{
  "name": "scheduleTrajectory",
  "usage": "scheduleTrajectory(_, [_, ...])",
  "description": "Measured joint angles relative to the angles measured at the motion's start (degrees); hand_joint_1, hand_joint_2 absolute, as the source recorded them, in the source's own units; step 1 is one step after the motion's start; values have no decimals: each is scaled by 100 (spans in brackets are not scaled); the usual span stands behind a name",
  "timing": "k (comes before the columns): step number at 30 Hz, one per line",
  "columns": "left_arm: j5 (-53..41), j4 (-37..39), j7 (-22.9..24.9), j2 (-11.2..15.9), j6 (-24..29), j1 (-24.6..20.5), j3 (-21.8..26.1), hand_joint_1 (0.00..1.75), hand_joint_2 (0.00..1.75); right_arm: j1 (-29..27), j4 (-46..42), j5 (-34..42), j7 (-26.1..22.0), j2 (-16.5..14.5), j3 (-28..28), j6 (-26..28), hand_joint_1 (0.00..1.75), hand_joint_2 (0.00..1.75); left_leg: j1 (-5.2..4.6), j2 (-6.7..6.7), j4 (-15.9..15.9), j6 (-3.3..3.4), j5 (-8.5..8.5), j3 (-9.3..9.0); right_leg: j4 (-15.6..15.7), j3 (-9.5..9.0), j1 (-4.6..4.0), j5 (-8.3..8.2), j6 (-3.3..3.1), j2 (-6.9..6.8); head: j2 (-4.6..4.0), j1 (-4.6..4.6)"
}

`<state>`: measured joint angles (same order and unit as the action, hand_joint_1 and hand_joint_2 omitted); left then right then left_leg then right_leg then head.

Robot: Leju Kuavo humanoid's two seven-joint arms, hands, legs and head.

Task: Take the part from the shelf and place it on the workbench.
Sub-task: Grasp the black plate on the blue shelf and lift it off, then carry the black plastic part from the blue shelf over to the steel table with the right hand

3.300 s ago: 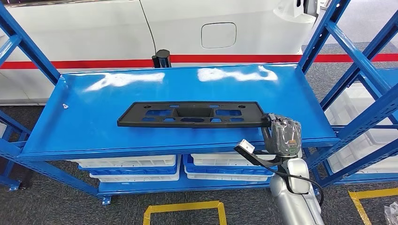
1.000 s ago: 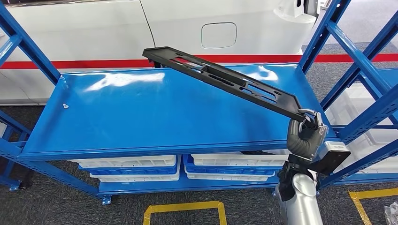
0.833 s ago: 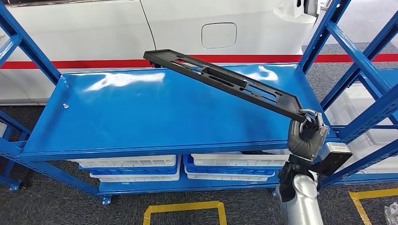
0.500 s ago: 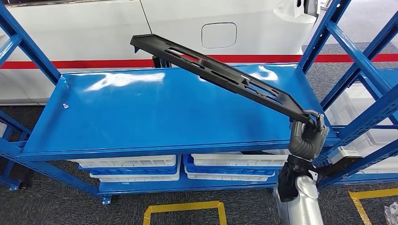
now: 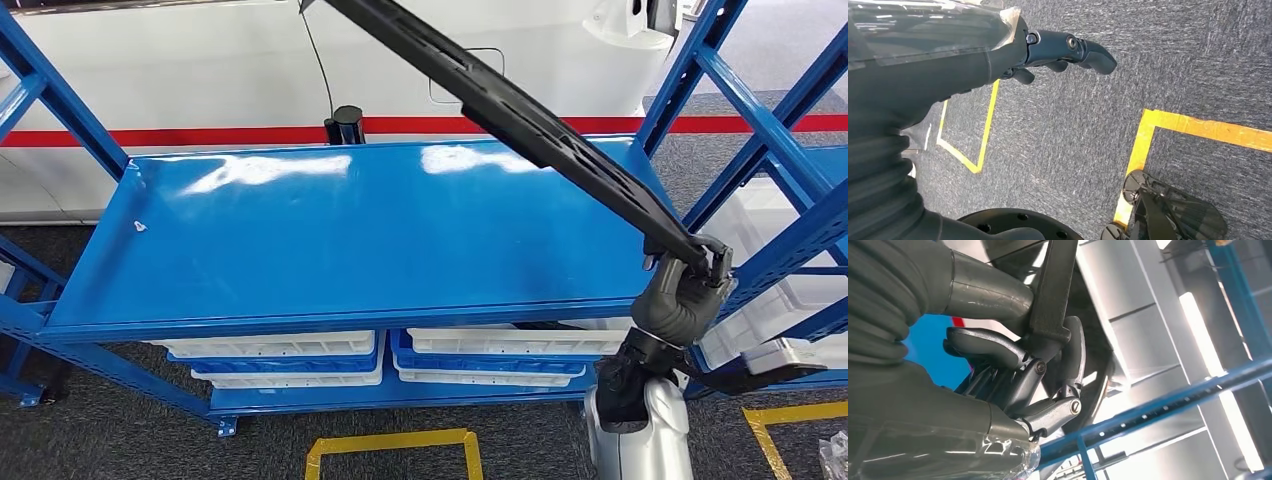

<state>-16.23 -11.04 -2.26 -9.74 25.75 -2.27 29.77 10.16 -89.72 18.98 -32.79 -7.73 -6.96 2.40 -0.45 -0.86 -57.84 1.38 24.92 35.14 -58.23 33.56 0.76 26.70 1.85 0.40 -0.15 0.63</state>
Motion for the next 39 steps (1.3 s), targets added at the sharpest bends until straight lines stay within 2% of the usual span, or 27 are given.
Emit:
scheduleTrajectory(11, [-7, 0, -3, -11, 0, 0, 1, 0, 175, -94, -276, 49, 20, -123, -126, 0, 175, 175, 0, 0, 0, 0, 0, -1, 0, -1, 0, 0, 0, 0, 0, -1])
scheduleTrajectory(31, [-5, 0, -6, -13, -6, 0, 2, 0, 175, -100, -302, 36, 25, -152, -191, 7, 175, 175, 0, 0, 0, 0, 0, -1, 0, -1, 0, 0, 0, 0, 0, -1])
scheduleTrajectory(36, [166, -5, -112, 24, -352, -2, 103, 0, 175, -212, -505, -515, -54, -251, -216, 469, 175, 175, -14, -2, -24, 32, 30, -1, 10, -12, 28, 5, 14, 1, 0, -1])
scheduleTrajectory(39, [203, -9, -132, 68, -422, -5, 185, 0, 175, -317, -705, -653, -14, -322, -223, 572, 175, 175, -25, -1, -38, 61, 55, -3, 11, -21, 36, 14, 30, 6, 0, 1])
